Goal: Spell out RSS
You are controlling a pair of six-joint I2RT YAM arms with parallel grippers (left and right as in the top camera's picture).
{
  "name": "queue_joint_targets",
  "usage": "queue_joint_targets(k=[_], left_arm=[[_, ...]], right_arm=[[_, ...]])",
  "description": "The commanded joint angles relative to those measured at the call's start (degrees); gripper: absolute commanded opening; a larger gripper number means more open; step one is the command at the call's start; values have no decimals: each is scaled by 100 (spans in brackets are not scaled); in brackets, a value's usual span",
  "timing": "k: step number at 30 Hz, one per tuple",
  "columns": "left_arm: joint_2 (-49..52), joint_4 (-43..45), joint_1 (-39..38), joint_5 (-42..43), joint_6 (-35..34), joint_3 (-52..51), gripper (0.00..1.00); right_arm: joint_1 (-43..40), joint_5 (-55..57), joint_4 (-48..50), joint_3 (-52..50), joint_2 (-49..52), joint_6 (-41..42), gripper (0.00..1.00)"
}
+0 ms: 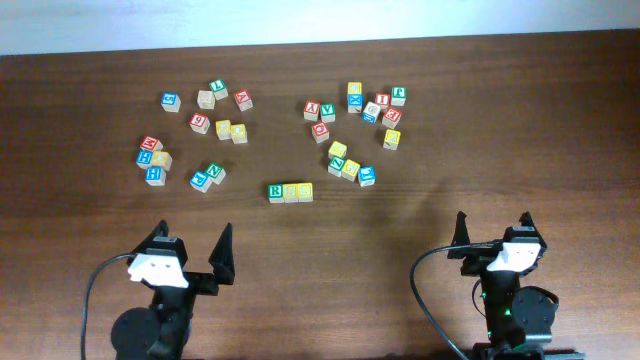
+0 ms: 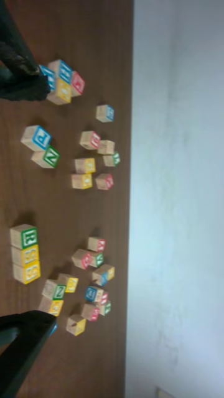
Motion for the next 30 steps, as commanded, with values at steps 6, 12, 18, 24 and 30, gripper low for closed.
queue_joint_targets(k=[6, 12, 18, 24, 30], left_arm=[[-601, 501, 304, 168, 111, -590, 99], [-721, 787, 304, 170, 109, -868, 99], [-750, 966, 304, 168, 140, -1086, 99], [-750, 1451, 297, 168, 155, -1497, 99], [-750, 1200, 275, -219, 177, -1572, 99]], right_arm=[[-35, -35, -42, -39, -59, 7, 98], [-35, -35, -42, -39, -59, 7, 98], [-35, -35, -42, -39, -59, 7, 98], [-35, -35, -42, -39, -59, 7, 98], [-35, -35, -39, -39, -59, 7, 98]])
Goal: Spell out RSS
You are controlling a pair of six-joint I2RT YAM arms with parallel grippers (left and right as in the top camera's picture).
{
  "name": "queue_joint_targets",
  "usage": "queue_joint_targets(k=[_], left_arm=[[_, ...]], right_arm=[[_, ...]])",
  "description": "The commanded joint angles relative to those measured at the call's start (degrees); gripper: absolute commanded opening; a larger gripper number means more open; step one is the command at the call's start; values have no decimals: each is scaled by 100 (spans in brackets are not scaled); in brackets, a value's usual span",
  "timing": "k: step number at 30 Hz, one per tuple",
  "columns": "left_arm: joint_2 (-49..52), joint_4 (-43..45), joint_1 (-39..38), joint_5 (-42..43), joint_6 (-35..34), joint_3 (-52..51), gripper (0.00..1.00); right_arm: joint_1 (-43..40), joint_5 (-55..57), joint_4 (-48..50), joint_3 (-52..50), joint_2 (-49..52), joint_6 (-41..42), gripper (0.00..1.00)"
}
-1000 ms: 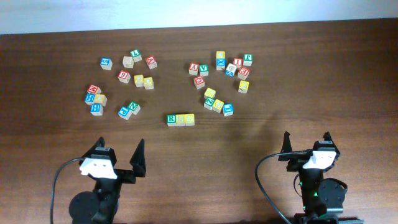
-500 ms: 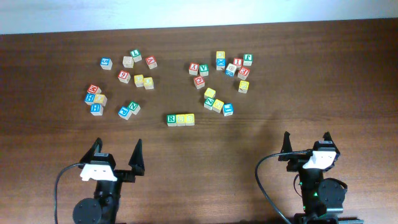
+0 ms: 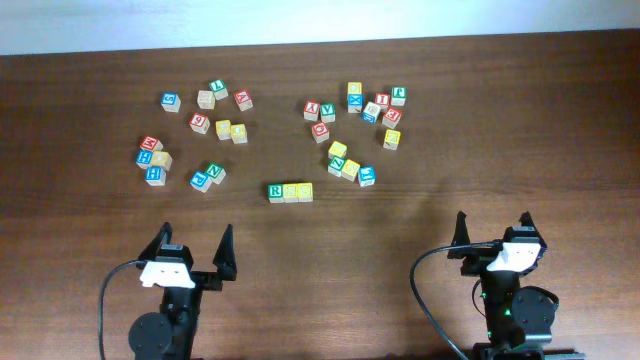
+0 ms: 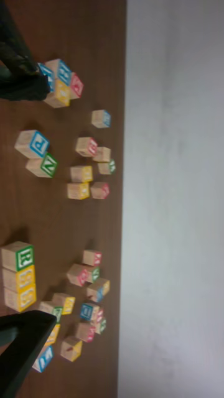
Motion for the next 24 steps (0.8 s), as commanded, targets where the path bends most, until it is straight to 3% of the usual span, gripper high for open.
queue_joint_targets(k=[1, 9, 12, 16, 21, 24], left_arm=[[-66, -389, 13, -452, 114, -31, 99], [-63, -411, -7, -564, 116, -26, 99], [-66, -422, -7, -662, 605, -26, 99], [-63, -398, -7, -909, 645, -31, 99], [-66, 122, -9, -964, 807, -31, 99], [-66, -236, -9, -1008, 861, -31, 99]], right_arm=[[-35, -35, -42, -39, -59, 9, 98], [-35, -35, -42, -39, -59, 9, 98], [-35, -35, -42, -39, -59, 9, 98], [-35, -35, -42, -39, -59, 9, 98], [-35, -35, -42, -39, -59, 9, 98], [-35, -35, -42, -39, -59, 9, 98]])
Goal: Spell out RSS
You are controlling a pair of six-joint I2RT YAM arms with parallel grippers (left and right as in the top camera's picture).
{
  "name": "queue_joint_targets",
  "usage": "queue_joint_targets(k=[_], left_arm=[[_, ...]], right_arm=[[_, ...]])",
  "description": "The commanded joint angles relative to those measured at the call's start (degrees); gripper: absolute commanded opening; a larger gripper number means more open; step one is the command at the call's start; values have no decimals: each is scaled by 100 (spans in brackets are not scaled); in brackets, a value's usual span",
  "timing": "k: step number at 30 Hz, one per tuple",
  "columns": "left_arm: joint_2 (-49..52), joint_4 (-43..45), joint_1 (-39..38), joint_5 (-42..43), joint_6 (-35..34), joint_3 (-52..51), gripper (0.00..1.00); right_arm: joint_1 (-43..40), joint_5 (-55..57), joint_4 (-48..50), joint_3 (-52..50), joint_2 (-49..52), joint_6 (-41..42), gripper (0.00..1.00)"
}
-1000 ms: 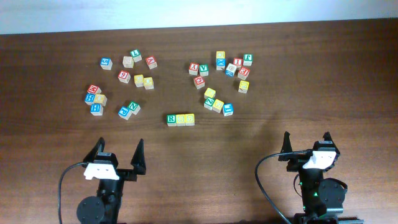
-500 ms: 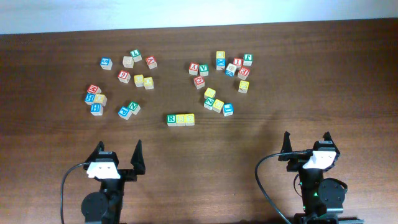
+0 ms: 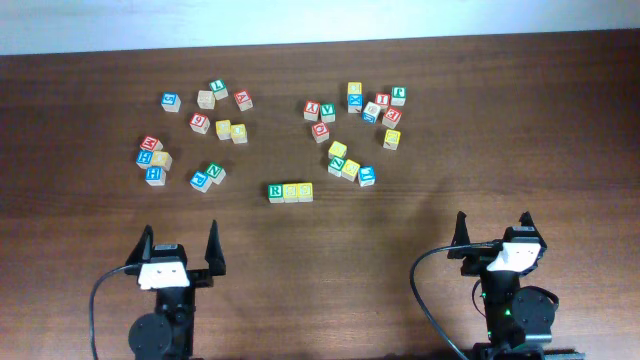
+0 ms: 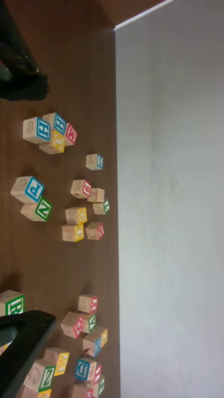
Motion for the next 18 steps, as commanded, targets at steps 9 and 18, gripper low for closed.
queue_joint_targets(k=[9, 18], left_arm=[[-50, -470, -7, -269, -184, -11, 99], [-50, -463, -7, -407, -457, -11, 99]], right_arm=[[-35, -35, -42, -39, -59, 4, 98], [-35, -35, -42, -39, -59, 4, 98]])
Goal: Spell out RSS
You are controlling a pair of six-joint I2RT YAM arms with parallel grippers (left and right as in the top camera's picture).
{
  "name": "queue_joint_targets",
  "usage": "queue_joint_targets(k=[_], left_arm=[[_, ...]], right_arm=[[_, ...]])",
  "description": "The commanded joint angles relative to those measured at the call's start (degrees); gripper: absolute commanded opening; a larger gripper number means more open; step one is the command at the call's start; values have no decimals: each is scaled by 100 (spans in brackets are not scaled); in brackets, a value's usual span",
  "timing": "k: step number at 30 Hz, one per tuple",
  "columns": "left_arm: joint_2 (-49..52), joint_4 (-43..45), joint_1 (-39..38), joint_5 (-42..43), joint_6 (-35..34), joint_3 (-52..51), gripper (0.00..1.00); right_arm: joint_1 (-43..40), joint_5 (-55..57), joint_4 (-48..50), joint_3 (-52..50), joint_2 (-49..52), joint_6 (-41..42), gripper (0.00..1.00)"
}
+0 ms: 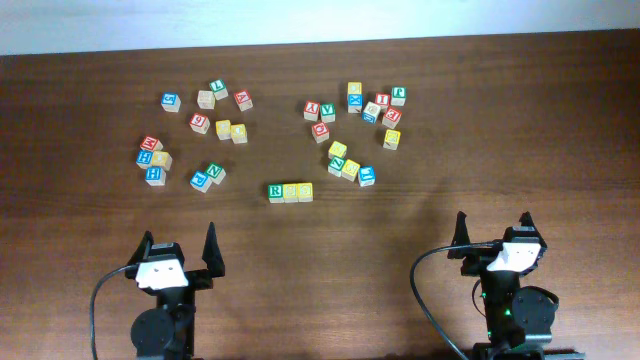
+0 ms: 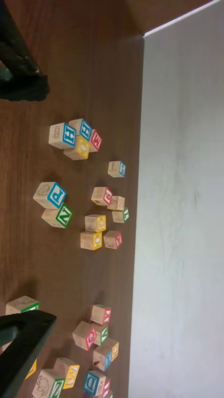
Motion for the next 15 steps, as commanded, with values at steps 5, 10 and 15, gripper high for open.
queue_joint_targets(k=[5, 10, 15], left_arm=[[-44, -52, -7, -42, 197, -11, 99], [-44, -63, -7, -4, 232, -11, 99], [-44, -66, -7, -7, 232, -11, 99]], right_arm=[[-35, -35, -42, -39, -59, 9, 98], [-35, -35, -42, -39, -59, 9, 98], [-35, -35, -42, -39, -59, 9, 98]])
